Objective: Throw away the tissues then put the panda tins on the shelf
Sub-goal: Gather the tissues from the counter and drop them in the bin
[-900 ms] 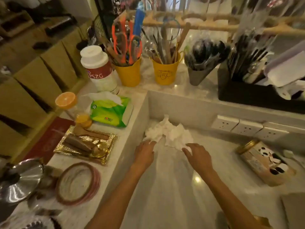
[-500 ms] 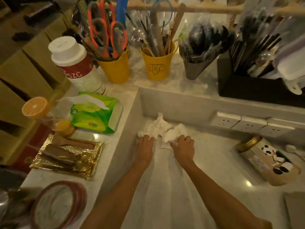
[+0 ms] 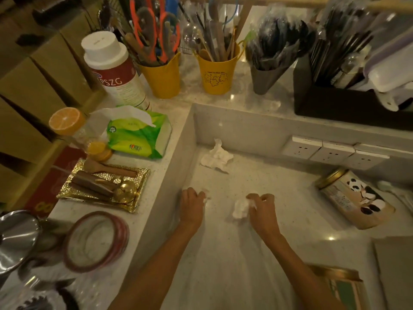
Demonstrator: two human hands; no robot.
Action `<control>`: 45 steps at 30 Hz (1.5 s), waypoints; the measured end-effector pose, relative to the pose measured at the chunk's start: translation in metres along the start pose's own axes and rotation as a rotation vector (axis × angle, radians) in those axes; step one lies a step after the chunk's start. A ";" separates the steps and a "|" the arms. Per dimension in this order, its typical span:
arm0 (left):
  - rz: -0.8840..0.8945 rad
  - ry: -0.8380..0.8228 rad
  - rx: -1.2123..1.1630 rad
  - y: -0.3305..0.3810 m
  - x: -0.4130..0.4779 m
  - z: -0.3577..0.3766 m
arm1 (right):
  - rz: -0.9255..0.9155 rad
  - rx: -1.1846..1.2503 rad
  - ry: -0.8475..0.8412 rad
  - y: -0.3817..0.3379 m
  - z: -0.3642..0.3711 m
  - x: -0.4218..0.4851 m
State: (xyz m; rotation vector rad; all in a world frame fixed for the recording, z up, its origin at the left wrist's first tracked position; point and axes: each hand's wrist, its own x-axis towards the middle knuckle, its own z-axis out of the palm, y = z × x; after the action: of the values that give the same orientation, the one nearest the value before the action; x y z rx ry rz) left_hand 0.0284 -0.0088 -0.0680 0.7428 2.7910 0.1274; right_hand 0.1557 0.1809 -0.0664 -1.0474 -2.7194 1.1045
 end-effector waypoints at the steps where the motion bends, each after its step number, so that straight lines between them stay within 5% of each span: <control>1: -0.017 0.001 -0.014 0.002 -0.003 0.001 | 0.059 0.068 -0.002 0.000 -0.001 -0.003; 13: -0.065 -0.074 -0.293 0.008 0.024 -0.019 | 0.060 0.084 -0.124 -0.002 -0.001 0.003; 19: 0.046 0.063 -0.171 0.042 0.102 -0.051 | 0.051 0.147 0.017 0.010 0.003 0.007; 22: 0.095 -0.051 -0.166 0.053 0.135 -0.056 | 0.056 0.244 -0.038 0.020 -0.003 0.004; 27: 0.104 -0.200 -0.079 0.056 0.150 -0.039 | 0.021 0.081 -0.072 0.036 0.004 -0.008; 33: 0.148 -0.088 -0.085 0.055 0.090 -0.014 | 0.027 0.113 -0.250 0.021 0.011 -0.016; 40: 0.058 -0.206 -0.390 0.033 -0.060 0.015 | -0.025 0.093 -0.176 0.025 0.000 -0.085; 45: -0.037 -0.115 -0.540 0.009 -0.144 0.020 | -0.092 0.067 -0.264 0.035 -0.012 -0.146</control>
State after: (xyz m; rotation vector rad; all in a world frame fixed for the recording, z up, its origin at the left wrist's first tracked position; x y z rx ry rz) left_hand 0.1586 -0.0728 -0.0551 0.5378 2.4789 0.7669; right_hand 0.2920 0.1196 -0.0479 -0.8102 -2.8669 1.3978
